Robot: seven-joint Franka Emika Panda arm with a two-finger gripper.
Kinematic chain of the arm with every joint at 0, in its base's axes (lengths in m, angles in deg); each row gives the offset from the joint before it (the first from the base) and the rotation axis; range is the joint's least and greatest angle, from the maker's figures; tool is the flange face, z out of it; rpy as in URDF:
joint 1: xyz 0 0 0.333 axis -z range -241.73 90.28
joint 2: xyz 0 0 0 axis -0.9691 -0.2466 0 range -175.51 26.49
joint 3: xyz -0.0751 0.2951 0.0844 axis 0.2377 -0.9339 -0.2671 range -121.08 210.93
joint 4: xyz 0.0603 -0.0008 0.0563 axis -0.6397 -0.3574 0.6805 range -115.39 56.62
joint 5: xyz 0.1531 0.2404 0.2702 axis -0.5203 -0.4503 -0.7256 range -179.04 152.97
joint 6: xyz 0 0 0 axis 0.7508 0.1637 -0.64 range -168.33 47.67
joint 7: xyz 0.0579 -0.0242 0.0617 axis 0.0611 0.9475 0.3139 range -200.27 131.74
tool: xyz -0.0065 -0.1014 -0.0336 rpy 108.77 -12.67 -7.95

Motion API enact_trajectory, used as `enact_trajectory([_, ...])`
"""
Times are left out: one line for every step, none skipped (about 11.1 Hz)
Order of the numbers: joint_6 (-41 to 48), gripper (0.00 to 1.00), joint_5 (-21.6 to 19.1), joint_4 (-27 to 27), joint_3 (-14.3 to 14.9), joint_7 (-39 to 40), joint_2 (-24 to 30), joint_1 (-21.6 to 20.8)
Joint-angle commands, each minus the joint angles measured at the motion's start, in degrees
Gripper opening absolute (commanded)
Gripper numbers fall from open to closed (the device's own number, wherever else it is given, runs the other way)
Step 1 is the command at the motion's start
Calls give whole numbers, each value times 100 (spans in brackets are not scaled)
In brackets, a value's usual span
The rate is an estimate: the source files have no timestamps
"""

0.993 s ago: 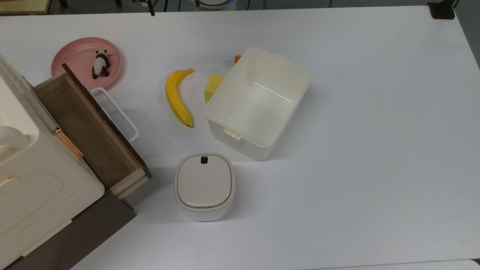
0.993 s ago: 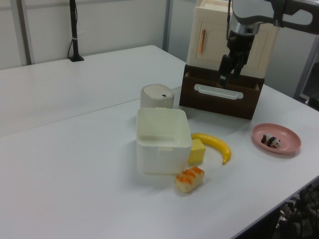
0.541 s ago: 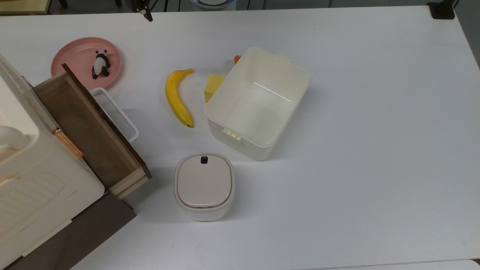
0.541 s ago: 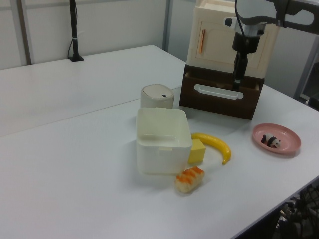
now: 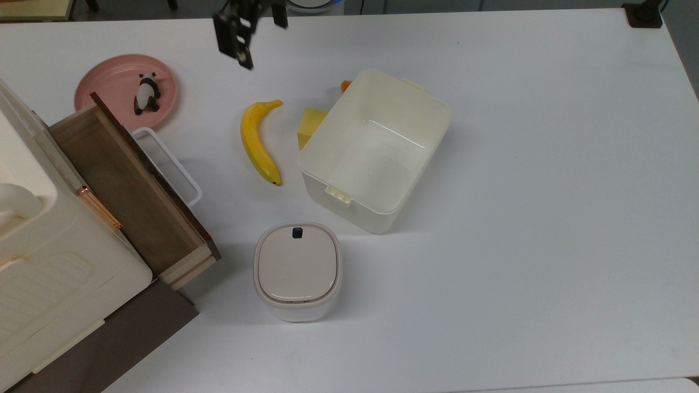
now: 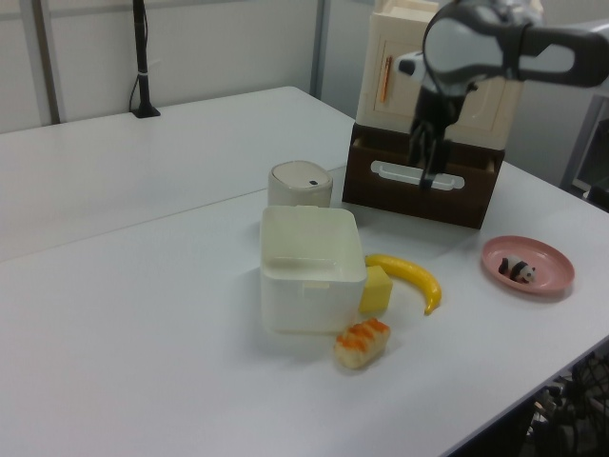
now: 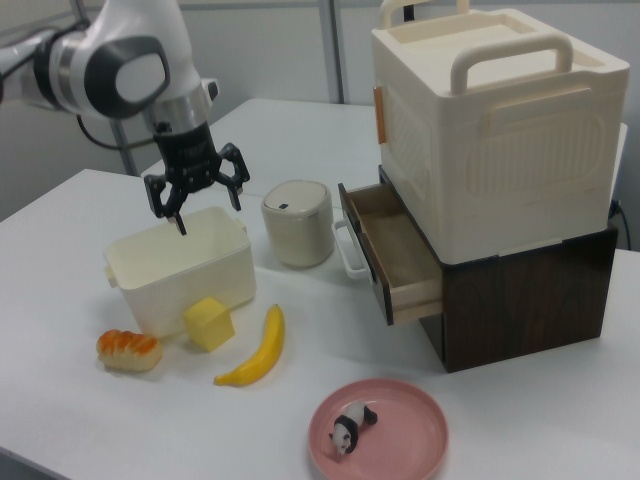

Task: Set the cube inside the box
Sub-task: 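Move the open gripper down over the yellow cube beside the box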

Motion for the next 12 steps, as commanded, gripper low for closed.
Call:
enact_trajectory([-798,100,-44,-621,-415,405,54,155])
enact_trajectory([-825,100,-44,-709,-704,414,45,357])
enact_trajectory([-834,100,-44,-797,-933,414,36,498])
enact_trajectory([-922,100,-36,-911,-1014,405,36,534])
enact_trajectory([-983,100,-44,-1008,-1041,397,28,535])
enact_trajectory([-984,100,-36,-1017,-1041,379,-33,526])
enact_trajectory([-993,100,-36,-1018,-1041,379,-121,508])
enact_trajectory([-1054,100,-18,-1018,-1041,361,-235,482])
enact_trajectory([-1228,100,-9,-1035,-1041,353,-323,473])
enact_trajectory([-1334,100,8,-1122,-1041,353,-394,464])
enact_trajectory([-1475,100,69,-1201,-1041,353,-464,456])
enact_trajectory([-1546,100,139,-1237,-1041,344,-526,447])
